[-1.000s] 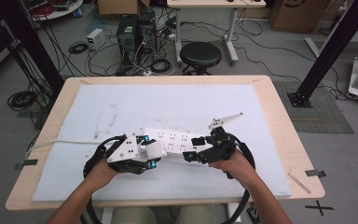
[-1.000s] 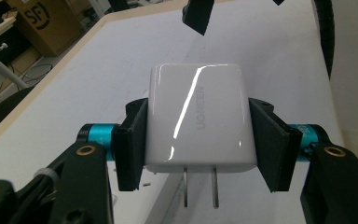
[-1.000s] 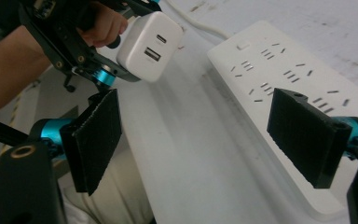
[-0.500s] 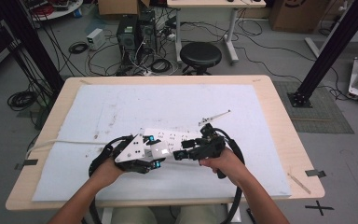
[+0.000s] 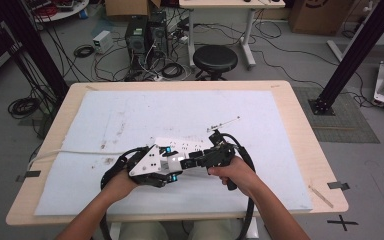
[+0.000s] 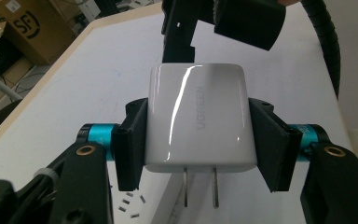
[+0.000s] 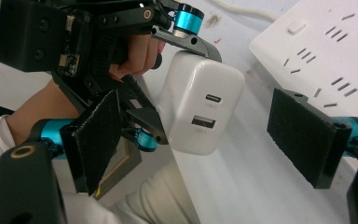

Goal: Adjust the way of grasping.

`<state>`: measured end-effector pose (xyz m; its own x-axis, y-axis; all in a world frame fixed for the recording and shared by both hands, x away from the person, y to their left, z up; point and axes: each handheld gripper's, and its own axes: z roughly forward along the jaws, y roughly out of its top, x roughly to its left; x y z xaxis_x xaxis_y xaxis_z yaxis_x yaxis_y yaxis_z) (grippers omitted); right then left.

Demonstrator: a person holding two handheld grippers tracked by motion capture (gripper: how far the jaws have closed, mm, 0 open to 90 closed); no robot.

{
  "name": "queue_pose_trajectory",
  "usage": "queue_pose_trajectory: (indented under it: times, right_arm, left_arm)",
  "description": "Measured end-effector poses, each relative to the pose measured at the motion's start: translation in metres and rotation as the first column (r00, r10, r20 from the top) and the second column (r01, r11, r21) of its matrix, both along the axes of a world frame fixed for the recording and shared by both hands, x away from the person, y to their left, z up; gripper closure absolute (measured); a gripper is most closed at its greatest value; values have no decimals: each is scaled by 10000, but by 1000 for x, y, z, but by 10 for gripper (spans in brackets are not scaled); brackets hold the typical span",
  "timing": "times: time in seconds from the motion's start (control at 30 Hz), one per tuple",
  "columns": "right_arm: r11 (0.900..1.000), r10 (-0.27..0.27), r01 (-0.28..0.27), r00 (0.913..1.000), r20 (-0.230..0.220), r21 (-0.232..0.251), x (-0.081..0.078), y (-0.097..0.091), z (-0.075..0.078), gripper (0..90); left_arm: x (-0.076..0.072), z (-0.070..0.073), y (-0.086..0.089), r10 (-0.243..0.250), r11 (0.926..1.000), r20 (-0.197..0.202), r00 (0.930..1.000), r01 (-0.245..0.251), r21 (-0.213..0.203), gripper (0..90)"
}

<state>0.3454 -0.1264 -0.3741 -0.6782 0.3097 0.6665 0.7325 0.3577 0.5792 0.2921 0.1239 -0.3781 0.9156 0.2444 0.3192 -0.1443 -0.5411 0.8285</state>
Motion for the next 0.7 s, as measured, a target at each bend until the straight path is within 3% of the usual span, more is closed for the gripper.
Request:
queue_pose_trajectory:
  times: [0.23, 0.3, 0.5, 0.57, 0.7]
  right_arm:
    - [10000, -99, 98, 9988, -478, -18, 4, 6, -5, 185]
    - [10000, 18, -19, 9979, -652, -7, 4, 7, -7, 264]
    - [9999, 120, -110, 9945, -1038, 106, 5, 10, -9, 297]
    - [9997, 185, -164, 9941, -1069, 206, 6, 10, -10, 353]
    - [9997, 93, -64, 9918, -1278, 228, 7, 10, -11, 386]
  left_arm:
    - [-2, -1, -3, -127, 9999, 9, 9999, 127, -58, 425]
    - [-2, -1, -4, -162, 9998, 8, 9999, 162, -77, 425]
    - [-2, -2, -5, -192, 9998, -13, 9998, 192, -98, 425]
    - [-3, -2, -5, -235, 9996, 12, 9997, 235, -150, 425]
    - [-3, -2, -5, -294, 9995, 105, 9995, 296, -133, 425]
